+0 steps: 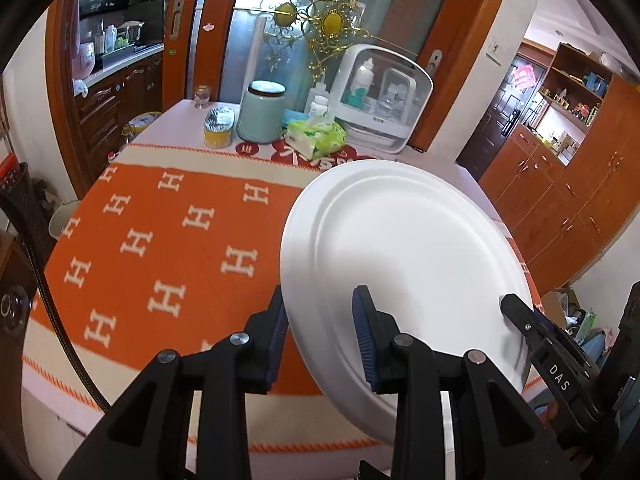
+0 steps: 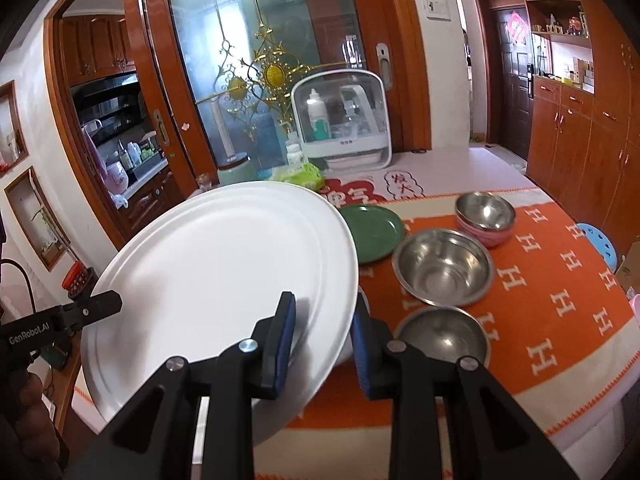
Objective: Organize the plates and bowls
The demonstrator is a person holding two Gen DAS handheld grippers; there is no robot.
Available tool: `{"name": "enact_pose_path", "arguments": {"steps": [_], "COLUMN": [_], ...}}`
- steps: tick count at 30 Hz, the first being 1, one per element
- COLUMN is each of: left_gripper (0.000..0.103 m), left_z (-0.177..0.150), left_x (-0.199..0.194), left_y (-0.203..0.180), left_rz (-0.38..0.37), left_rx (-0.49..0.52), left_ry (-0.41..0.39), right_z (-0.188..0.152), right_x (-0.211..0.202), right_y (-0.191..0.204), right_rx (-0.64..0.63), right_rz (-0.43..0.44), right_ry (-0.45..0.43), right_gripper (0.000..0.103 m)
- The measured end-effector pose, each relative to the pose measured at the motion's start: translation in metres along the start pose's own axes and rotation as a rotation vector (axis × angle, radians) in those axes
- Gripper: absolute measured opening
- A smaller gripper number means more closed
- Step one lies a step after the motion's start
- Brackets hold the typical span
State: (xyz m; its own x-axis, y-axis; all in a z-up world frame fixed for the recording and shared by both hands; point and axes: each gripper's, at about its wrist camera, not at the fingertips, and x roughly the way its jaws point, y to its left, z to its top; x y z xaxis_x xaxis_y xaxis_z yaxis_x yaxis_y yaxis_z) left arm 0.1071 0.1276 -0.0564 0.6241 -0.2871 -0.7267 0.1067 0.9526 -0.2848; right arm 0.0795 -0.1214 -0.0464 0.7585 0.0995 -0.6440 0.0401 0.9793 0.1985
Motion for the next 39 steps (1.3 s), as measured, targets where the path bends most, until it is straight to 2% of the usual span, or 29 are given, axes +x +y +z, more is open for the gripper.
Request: {"name": "enact_pose_path", "arguments": {"steps": [8, 13, 21, 28, 31, 39], "left_gripper": [0.031, 0.031, 0.031, 0.031, 0.031, 0.030], "left_z": [-0.047, -0.075, -0.114, -0.133, -0.136, -0.141], "left_x": [-0.004, 0.003, 0.025, 0.053, 0.065, 0.096], "left_y": [-0.021, -0.030, -0.029, -0.029, -0.033, -0.045], "left_rz": [0.035, 0.081, 0.145, 0.185, 0.195, 0.196], "left_rx": [-0.033, -0.043, -0.058, -0.036, -0.016, 0.024], "left_ry": [0.052, 0.119, 0.232, 0.327, 0.351, 0.393], "right_z": [-0.031, -0.052, -0.088, -0.114, -0.121, -0.121], "right_x": [-0.013, -0.011, 0.005, 0.031, 0.039, 0.051], "right_y": [-0.026, -0.037, -0.050, -0.063, -0.069, -0.085], "right_rx": [-0.023, -0.036, -0.036, 0.001, 0.017, 0.026], "right_rz": [0.014, 0.023, 0.037, 0.034, 0.024, -0.022], "right_ry": [0.088, 0.168, 0.303, 0.428, 0.458, 0.449], "right_gripper": [0.028, 0.028, 0.028, 0.028, 0.029, 0.029]}}
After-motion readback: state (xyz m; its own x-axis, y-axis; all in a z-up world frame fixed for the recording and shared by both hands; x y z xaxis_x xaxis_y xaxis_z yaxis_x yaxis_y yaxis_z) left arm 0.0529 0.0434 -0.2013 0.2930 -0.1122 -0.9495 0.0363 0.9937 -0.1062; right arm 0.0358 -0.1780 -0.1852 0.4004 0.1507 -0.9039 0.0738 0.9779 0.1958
